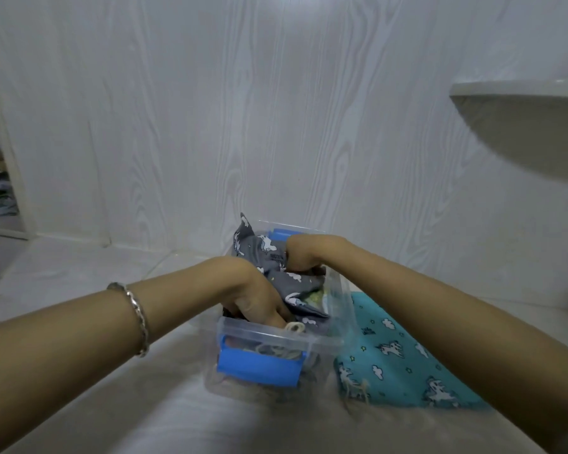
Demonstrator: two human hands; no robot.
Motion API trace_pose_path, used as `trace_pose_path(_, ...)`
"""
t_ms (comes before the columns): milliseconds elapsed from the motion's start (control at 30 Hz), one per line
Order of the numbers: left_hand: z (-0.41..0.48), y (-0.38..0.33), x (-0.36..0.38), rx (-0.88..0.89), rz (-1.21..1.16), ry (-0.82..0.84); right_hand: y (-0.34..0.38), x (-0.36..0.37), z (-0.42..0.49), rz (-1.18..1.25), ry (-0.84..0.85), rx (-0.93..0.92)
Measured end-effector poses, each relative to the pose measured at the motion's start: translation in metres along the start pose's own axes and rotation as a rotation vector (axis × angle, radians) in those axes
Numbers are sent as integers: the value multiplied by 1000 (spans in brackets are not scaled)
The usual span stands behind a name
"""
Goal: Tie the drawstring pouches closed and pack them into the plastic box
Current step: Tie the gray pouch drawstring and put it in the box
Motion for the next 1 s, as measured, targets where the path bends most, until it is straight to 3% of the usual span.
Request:
trace_pose_path(333,2,1,1,-35,89,-30,20,6,-8,-81,-112,0)
trace_pose_path(633,-6,-5,1,-37,118,-48,9,12,-10,-250,74,85)
trace_pose_path(700,-5,-4,-1,-37,113,-70,8,-1,-8,-221,-52,72)
trace_pose_path(800,-8,-4,-1,-39,83,-73,8,-32,-15,-221,-396,68)
trace_pose_path(833,-10,-6,0,-34,78,-79,6,-33,-17,-251,-419,75)
trace_pose_path(1000,-24,-17,-16,26,93,-230,-5,-16,-11,-283,-194,31)
Point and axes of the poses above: each hand's wrist, its own z-axis towards the middle knuckle, its own x-axis out of the palm, y = z × x, the point moved 10 cm from there along z, towards the middle knuckle, and after that the axes turned 2 degrees about y, right-handed, at the moved point
